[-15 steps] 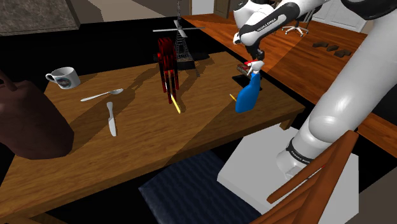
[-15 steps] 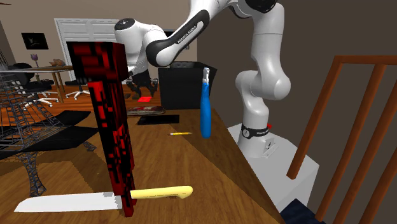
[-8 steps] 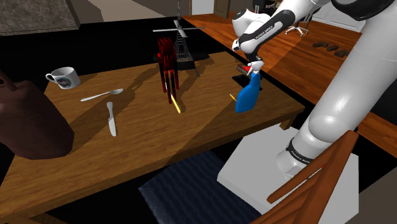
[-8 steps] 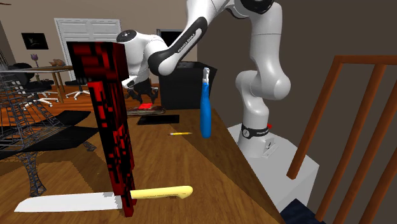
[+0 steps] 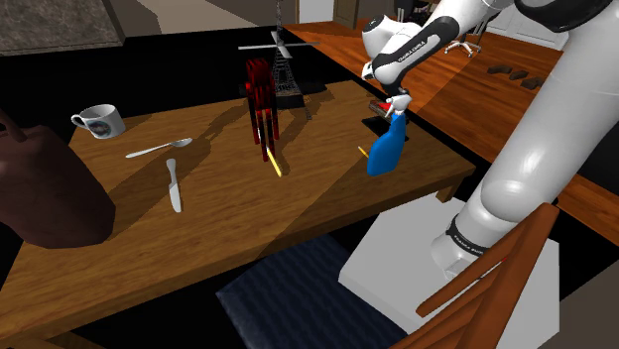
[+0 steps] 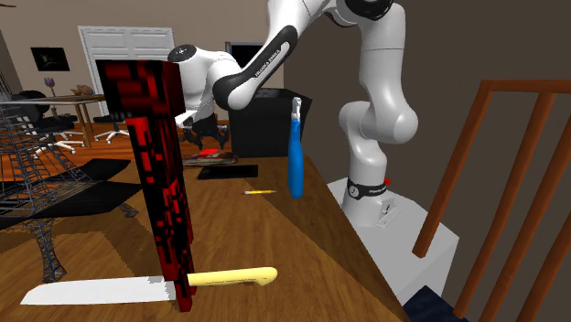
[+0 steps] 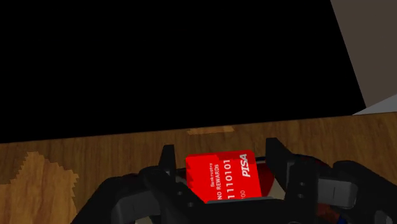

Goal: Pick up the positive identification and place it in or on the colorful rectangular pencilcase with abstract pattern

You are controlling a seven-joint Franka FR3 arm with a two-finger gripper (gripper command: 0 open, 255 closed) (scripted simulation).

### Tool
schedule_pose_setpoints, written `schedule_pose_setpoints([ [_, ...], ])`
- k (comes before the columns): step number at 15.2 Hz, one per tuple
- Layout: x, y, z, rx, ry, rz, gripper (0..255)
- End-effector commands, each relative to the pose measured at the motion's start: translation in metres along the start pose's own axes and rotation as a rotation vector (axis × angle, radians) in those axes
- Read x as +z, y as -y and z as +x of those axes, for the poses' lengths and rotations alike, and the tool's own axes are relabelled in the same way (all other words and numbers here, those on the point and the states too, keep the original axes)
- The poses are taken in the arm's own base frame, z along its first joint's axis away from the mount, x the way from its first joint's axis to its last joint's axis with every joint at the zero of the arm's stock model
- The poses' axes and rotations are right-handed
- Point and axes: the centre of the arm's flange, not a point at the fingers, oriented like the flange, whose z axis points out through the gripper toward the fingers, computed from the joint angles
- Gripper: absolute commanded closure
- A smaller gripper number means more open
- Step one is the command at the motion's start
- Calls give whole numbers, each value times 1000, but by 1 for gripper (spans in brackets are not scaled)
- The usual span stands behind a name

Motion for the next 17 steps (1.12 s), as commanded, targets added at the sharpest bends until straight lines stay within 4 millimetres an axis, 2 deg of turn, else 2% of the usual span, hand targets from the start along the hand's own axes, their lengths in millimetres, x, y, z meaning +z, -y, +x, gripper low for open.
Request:
schedule_pose_setpoints([
  [1,0,0,0,0,0,0,0],
  [5,0,0,0,0,0,0,0],
  [9,-50,0,0,0,0,0,0],
  [17,-50,0,0,0,0,0,0],
])
